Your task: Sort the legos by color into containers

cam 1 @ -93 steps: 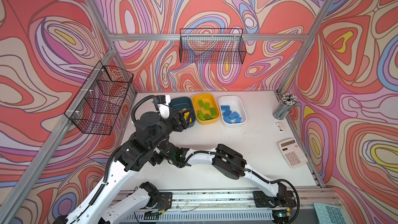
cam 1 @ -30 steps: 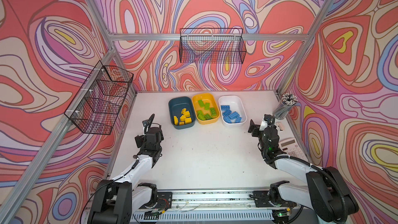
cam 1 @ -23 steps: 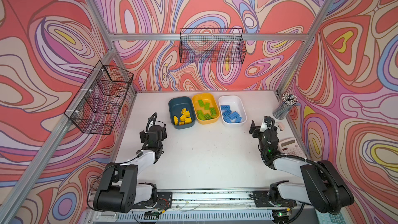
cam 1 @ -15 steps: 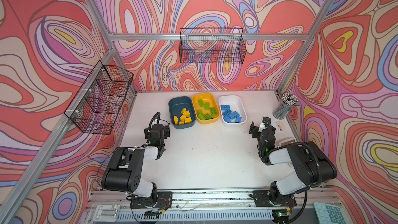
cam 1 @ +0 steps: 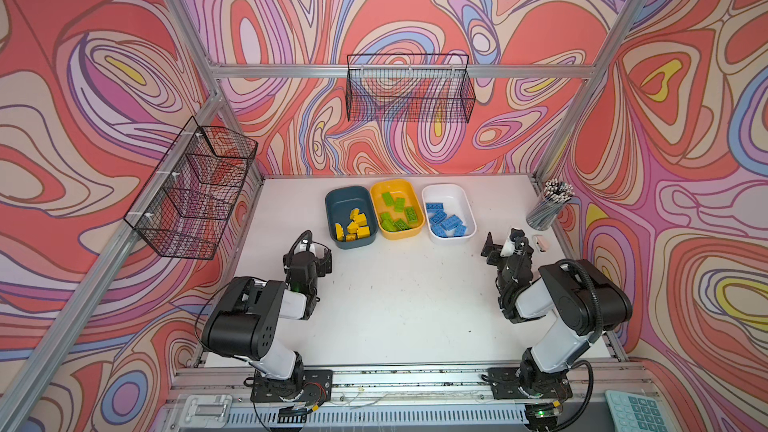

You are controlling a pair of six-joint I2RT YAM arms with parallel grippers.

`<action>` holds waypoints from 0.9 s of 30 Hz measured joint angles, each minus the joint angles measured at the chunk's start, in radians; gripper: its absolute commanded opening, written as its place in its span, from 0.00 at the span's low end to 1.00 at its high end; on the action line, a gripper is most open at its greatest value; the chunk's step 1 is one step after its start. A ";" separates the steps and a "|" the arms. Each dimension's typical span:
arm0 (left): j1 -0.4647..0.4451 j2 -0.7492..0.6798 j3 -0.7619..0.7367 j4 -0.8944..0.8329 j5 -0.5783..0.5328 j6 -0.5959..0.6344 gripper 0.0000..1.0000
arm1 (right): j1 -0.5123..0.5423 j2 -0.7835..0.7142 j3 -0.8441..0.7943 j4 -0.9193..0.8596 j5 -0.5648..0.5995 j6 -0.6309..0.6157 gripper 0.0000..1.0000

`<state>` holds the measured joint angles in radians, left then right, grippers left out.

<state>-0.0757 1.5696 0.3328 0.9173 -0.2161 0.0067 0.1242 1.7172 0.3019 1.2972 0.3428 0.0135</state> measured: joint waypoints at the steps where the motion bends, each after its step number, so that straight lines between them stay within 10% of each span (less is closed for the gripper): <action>1: 0.026 -0.003 0.030 -0.010 0.027 -0.005 1.00 | -0.011 0.000 0.036 -0.037 -0.023 0.006 0.98; 27: 0.056 -0.023 0.057 -0.034 0.123 -0.019 1.00 | -0.062 -0.001 0.083 -0.148 -0.090 0.026 0.98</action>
<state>-0.0196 1.5467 0.3901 0.8837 -0.0933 -0.0128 0.0620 1.7161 0.3851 1.1496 0.2531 0.0395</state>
